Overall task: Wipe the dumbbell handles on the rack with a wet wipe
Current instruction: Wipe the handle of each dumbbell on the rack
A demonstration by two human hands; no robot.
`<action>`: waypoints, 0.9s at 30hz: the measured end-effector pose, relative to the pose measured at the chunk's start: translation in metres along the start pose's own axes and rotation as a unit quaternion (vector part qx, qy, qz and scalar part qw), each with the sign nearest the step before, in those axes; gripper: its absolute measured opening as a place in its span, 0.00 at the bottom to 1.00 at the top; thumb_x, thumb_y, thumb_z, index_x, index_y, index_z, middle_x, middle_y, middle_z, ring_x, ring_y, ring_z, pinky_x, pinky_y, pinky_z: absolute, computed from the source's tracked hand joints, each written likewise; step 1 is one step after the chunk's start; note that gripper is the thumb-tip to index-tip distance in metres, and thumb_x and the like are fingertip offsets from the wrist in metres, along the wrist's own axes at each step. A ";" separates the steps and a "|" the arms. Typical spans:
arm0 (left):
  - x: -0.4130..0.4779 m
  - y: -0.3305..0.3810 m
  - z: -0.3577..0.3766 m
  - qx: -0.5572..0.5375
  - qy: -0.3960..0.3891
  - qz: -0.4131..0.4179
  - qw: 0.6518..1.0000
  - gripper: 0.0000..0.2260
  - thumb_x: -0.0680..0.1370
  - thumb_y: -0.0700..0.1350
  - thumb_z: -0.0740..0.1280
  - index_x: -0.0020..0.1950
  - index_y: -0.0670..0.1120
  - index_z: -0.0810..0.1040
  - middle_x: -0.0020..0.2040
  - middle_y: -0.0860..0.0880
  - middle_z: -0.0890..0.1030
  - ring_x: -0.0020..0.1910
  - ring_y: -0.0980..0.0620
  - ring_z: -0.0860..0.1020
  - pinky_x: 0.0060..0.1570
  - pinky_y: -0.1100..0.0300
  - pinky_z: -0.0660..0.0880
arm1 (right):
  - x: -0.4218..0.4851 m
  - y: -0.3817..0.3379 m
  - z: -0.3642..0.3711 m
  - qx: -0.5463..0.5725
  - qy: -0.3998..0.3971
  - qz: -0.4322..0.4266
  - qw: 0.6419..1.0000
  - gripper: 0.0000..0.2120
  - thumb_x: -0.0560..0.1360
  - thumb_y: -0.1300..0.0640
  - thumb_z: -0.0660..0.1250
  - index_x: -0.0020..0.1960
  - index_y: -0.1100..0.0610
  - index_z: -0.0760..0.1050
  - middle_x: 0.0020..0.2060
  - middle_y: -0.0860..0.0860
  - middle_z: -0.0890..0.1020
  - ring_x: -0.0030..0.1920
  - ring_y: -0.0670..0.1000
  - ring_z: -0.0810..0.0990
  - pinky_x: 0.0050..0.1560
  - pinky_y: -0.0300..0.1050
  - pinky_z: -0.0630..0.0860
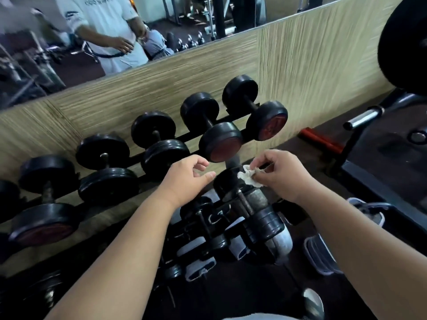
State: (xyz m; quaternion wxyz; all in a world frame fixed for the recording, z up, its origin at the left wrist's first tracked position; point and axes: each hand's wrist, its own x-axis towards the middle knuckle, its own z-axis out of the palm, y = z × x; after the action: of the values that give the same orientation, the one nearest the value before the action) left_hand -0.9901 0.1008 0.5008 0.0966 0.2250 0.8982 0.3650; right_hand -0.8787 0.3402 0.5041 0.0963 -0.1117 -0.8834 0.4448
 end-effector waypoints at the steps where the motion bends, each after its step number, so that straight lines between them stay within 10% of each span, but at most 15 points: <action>1: 0.005 0.011 0.011 0.002 0.008 -0.006 1.000 0.10 0.77 0.53 0.76 0.56 0.56 0.81 0.52 0.57 0.81 0.47 0.59 0.80 0.54 0.62 0.77 | 0.004 0.010 -0.011 0.002 -0.010 -0.006 1.000 0.06 0.71 0.57 0.75 0.42 0.47 0.81 0.36 0.46 0.83 0.32 0.44 0.78 0.33 0.38 0.74; 18: 0.052 0.066 0.088 -0.055 0.123 -0.149 0.980 0.09 0.80 0.52 0.73 0.59 0.55 0.80 0.54 0.57 0.81 0.53 0.61 0.80 0.49 0.68 0.74 | 0.109 0.065 -0.089 -0.005 -0.132 -0.110 0.985 0.08 0.71 0.54 0.77 0.46 0.49 0.79 0.42 0.42 0.83 0.44 0.41 0.80 0.41 0.35 0.72; 27: 0.154 0.024 0.097 -0.065 0.245 -0.190 0.948 0.18 0.80 0.55 0.71 0.68 0.52 0.78 0.66 0.49 0.77 0.66 0.53 0.75 0.66 0.55 0.72 | 0.180 0.067 -0.050 -0.020 -0.164 -0.093 0.982 0.07 0.72 0.51 0.76 0.47 0.47 0.79 0.44 0.42 0.82 0.41 0.43 0.79 0.40 0.37 0.71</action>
State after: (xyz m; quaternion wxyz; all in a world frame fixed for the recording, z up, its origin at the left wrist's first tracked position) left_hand -1.0849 0.2485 0.4473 -0.0446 -0.0534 0.8948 0.4410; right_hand -1.0297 0.4681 0.4922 -0.0114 0.0432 -0.9026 0.4282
